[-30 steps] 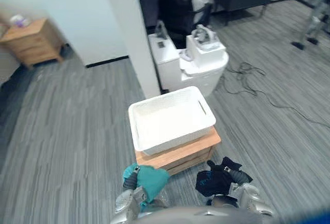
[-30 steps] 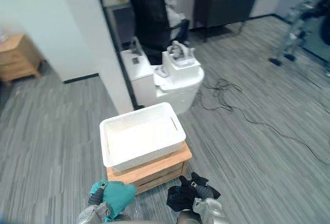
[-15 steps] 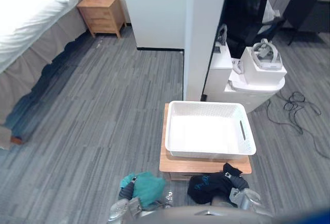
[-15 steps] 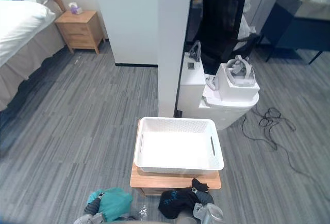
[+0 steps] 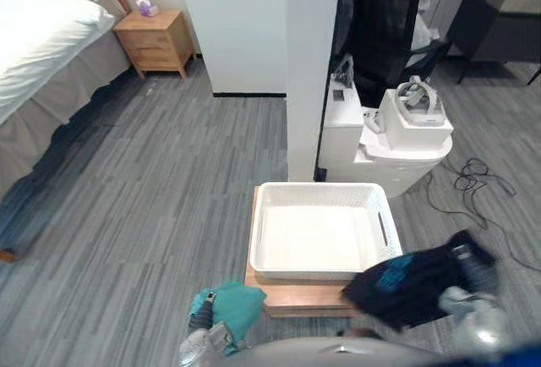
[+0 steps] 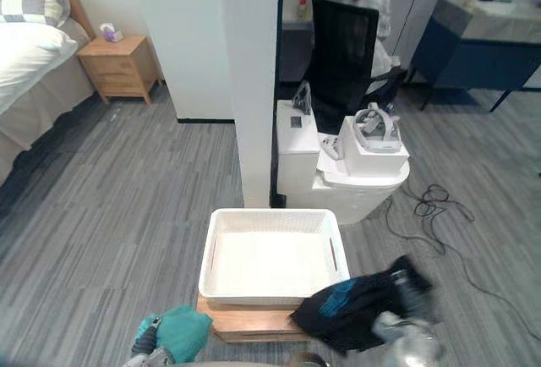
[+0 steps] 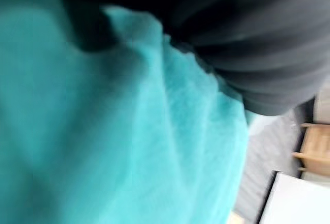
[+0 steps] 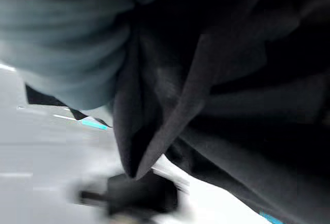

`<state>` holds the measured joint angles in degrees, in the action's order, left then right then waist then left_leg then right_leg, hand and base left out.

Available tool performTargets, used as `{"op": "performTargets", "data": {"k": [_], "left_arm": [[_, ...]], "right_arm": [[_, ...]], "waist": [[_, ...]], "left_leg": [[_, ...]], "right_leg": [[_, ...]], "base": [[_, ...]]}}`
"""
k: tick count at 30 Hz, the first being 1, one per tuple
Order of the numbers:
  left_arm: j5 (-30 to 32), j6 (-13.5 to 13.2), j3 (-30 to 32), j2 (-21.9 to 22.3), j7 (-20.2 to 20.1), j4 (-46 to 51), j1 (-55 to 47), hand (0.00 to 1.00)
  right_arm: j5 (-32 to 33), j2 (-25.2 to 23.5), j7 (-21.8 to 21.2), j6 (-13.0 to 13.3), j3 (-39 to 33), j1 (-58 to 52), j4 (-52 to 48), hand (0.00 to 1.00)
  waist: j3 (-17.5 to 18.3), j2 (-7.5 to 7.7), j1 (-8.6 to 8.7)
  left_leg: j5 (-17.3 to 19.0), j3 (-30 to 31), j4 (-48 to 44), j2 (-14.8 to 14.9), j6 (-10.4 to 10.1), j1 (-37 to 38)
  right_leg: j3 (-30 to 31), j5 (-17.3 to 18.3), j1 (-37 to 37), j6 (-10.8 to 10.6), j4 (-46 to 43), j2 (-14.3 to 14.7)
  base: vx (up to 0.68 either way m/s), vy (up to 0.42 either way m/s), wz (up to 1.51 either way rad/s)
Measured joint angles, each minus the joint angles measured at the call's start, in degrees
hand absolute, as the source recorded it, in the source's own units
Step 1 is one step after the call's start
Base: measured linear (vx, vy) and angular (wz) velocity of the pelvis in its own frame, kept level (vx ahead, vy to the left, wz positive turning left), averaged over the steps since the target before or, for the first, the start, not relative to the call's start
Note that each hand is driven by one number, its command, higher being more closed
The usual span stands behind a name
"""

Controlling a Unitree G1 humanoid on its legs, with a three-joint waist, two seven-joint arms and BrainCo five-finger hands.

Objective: Tidy the bed and pick cloth on bed and put in laundry

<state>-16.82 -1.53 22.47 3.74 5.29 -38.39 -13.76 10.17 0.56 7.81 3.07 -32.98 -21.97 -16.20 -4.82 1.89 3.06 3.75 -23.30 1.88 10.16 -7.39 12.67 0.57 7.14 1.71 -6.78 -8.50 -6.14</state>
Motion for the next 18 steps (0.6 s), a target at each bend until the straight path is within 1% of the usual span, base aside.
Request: {"op": "performTargets", "data": {"k": [1, 2, 3, 4, 5, 6, 7, 8, 9, 10, 11, 12, 14, 17, 18], "left_arm": [[-0.1, 0.0, 1.2, 0.0, 0.0, 0.9, -0.4, 1.0], [-0.9, -0.2, 2.4, 0.0, -0.1, 1.3, -1.1, 1.0], [-1.8, -0.3, 2.9, 0.0, 0.1, 1.1, -1.4, 1.0], [-3.1, -0.4, 2.8, -0.3, 0.1, 1.0, -1.8, 1.0], [-4.1, -0.4, 2.0, -0.9, 0.0, 0.9, -2.0, 1.0], [-4.3, -0.4, 0.8, -1.1, 0.0, 0.8, -1.7, 1.0], [-4.1, -0.4, -1.5, -1.8, -0.2, 0.8, -1.2, 1.0], [-3.8, -0.4, -2.6, -1.8, -0.3, 0.8, -1.1, 1.0], [-3.8, -0.4, -4.2, -1.6, -0.3, 0.4, -1.1, 1.0], [-3.8, -0.4, -5.0, -1.5, -0.3, -0.4, -1.0, 1.0], [-3.7, -0.4, -5.6, -1.3, -0.3, -1.3, -0.9, 1.0], [-3.2, -0.4, -6.2, -1.1, -0.1, -1.3, -1.1, 1.0], [-2.1, -0.3, -6.5, -1.3, 0.1, -1.4, -2.3, 1.0], [-1.7, -0.3, -7.2, -2.3, 0.1, -1.4, -2.9, 1.0], [-1.7, -0.3, -8.1, -2.5, 0.1, -1.5, -2.5, 1.0]], "right_arm": [[0.7, 1.2, -0.6, 1.0, -3.0, -0.4, -4.3, 1.0], [3.1, 2.5, -1.5, 2.2, -5.5, -0.1, -7.4, 1.0], [5.0, 3.6, -1.6, 3.7, -6.0, 0.4, -7.8, 1.0], [9.0, 5.6, -1.9, 6.4, -4.7, 3.0, -6.6, 1.0], [9.3, 6.8, -0.3, 7.8, -0.6, 6.3, -4.2, 1.0], [8.2, 7.4, 0.3, 8.0, 2.6, 8.7, -1.9, 1.0], [5.6, 8.2, 0.7, 6.5, 7.9, 12.8, 2.0, 1.0], [3.8, 8.6, 0.7, 5.2, 9.9, 14.8, 3.6, 1.0], [1.3, 9.8, 0.6, 3.6, 14.5, 18.8, 6.1, 1.0], [-0.1, 10.5, 0.8, 2.5, 17.4, 21.3, 6.7, 1.0], [-0.6, 11.1, 1.0, 2.0, 19.8, 23.2, 6.8, 1.0], [-1.6, 11.4, 1.1, 1.6, 23.1, 26.0, 6.8, 1.0], [-2.3, 11.1, 1.0, 1.0, 25.7, 28.2, 6.8, 1.0], [-2.6, 10.7, 1.0, 0.9, 27.4, 29.6, 7.1, 1.0], [-2.6, 10.7, 1.1, 0.9, 27.5, 30.1, 7.6, 1.0]], "waist": [[0.5, 0.21, 0.74], [1.1, 0.53, 0.94], [1.5, 0.53, 1.22], [1.6, 0.78, 2.38], [1.6, 0.79, 2.97], [1.6, 0.73, 2.96], [1.7, 0.65, 2.32], [1.8, 0.39, 2.02], [2.1, -0.17, 1.29], [2.0, -0.95, 0.5], [2.2, -1.76, 0.1], [2.0, -2.83, -0.9], [2.1, -3.47, -1.24], [1.8, -2.57, -1.73], [1.6, -2.31, -1.83]], "left_leg": [[0.3, -0.3, 0.0, 0.0, 0.0, -0.1], [0.6, -0.8, -0.1, 0.0, -0.2, -0.1], [0.6, -0.9, -0.1, 0.0, -0.2, -0.2], [0.8, -1.2, -0.2, 0.0, -0.3, -0.2], [0.9, -1.2, -0.1, -0.1, -0.3, -0.4], [0.8, -1.1, 0.0, -0.3, -0.3, -0.7], [0.7, -0.6, 0.1, -0.4, -0.1, -1.0], [0.6, 0.2, 0.1, -0.6, 0.1, -1.3], [0.4, 1.0, 0.2, -0.8, 0.3, -1.9], [0.2, 1.9, 0.3, -1.1, 0.5, -2.3], [0.1, 2.4, 0.3, -1.2, 0.7, -2.8], [-0.2, 3.7, 0.4, -1.3, 0.9, -3.2], [-0.2, 4.9, 0.2, -1.3, 0.9, -3.5], [-0.2, 5.3, 0.1, -1.1, 0.9, -3.5], [-0.2, 5.3, 0.1, -1.1, 0.9, -3.5]], "right_leg": [[0.1, -0.2, 0.1, 0.0, 0.8, 0.0], [0.3, -0.3, 0.1, 0.0, 1.2, 0.1], [0.4, -0.5, 0.2, 0.0, 1.6, 0.1], [0.7, -0.9, 0.2, -0.1, 2.2, 0.1], [0.9, -1.4, 0.2, 0.0, 2.9, 0.1], [0.9, -1.8, 0.3, -0.1, 3.5, 0.0], [0.5, -2.5, 0.7, 0.0, 4.6, -0.2], [0.1, -2.7, 1.0, 0.1, 5.2, -0.3], [-0.7, -3.2, 1.4, 0.0, 6.3, -0.6], [-1.1, -3.5, 1.6, 0.0, 6.9, -0.8], [-1.6, -3.7, 1.7, -0.1, 7.5, -0.8], [-2.7, -4.0, 2.0, 0.3, 7.9, -0.8], [-3.8, -4.5, 2.8, 0.7, 8.4, -0.6], [-4.4, -4.8, 3.3, 0.8, 8.6, -0.4], [-4.4, -5.6, 3.3, 1.0, 9.1, -0.4]], "base": [[0.05, 0.034, -0.11], [0.06, 0.03, -0.12], [0.08, 0.029, -0.16], [0.05, 0.021, -0.15], [0.02, 0.023, -0.13], [0.0, 0.0, 0.0], [-0.02, 0.01, 0.13], [0.0, 0.001, 0.3], [0.0, -0.002, 0.34], [0.01, -0.004, 0.4], [0.05, -0.012, 0.46], [0.06, -0.015, 0.45], [0.06, -0.008, 0.36], [0.03, -0.004, 0.1], [-0.01, 0.003, -0.09]]}}
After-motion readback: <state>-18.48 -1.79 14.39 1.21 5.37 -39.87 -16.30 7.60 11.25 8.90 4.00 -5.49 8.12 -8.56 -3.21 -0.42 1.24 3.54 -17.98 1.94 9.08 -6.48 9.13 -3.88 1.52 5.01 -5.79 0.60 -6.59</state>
